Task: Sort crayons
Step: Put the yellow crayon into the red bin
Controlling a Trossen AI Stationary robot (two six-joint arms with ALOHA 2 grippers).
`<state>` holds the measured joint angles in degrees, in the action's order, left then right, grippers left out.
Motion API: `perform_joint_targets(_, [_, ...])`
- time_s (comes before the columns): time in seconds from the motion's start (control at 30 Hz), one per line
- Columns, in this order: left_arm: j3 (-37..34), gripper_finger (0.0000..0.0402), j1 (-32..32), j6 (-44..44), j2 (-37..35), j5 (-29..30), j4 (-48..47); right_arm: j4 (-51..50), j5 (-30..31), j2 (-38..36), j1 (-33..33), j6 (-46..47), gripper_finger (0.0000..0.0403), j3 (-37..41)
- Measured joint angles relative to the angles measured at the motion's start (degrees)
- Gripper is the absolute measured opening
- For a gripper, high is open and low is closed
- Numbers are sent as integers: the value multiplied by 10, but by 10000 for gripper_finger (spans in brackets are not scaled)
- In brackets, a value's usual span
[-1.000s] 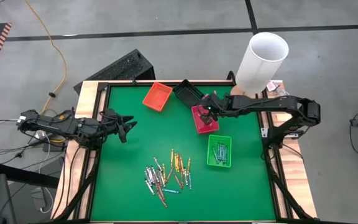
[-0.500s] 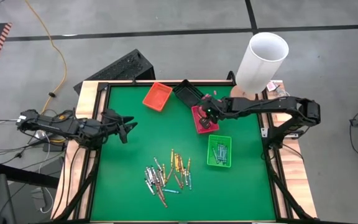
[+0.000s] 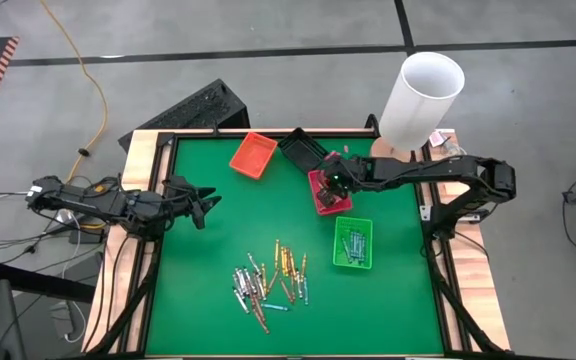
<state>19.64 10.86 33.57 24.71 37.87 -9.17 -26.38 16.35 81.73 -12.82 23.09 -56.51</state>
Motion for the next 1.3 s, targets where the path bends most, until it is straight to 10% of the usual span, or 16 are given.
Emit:
perform_joint_targets(0.37, [0,180,0,-15,0,-43,28,205,-44,1,76,-71,66,0])
perform_joint_targets(1.3, [0,180,0,-28,0,-27,20,130,-86,114,254,-288,65,-44])
